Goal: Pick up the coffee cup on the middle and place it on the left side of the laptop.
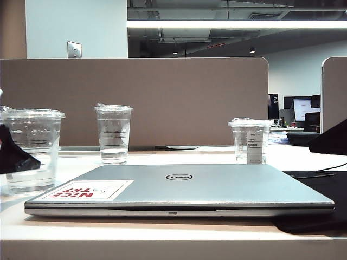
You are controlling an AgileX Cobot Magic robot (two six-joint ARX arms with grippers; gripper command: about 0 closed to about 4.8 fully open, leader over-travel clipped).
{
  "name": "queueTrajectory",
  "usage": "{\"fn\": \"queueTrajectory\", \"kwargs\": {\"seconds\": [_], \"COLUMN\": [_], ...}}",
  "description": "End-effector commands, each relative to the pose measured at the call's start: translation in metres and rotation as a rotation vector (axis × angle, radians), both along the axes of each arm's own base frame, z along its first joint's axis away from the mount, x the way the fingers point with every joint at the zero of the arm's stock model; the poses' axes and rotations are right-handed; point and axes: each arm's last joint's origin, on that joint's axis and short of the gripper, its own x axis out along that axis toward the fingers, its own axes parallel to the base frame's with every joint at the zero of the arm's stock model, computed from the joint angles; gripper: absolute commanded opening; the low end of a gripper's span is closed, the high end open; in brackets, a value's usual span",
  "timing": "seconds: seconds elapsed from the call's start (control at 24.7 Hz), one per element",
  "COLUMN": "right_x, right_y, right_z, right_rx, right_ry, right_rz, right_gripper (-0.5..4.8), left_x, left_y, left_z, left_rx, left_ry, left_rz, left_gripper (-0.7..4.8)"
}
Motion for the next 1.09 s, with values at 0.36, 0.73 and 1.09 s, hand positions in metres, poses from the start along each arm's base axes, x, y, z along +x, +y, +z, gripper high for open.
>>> {"fn": "queueTrajectory", "kwargs": {"seconds": [0.36,0.73,1.09], "right_x": [0.000,0.000,0.007], "right_y": [0.000,-0.001,-0.020], "right_z": [0.000,0.002,0.010], "right_rx": [0.010,0.021,0.066], "right_ry": [-0.010,-0.025,-0.103], "right_rz": [-0.001,-0.010,-0.187], "right_gripper": [-0.05,-0.05,-0.05], "left_x": [-0.033,-0.058,-0.075], "left_y": [0.000,0.001,0.002], "left_z": [0.010,0.022,0.043], "left_rx": [-0.021,-0.004,-0.010], "left_ry": [-0.033,0.016,-0.102], "left_rz": [0.047,0.107,0.156], "left_gripper": [4.79,1.92,-0.06]}}
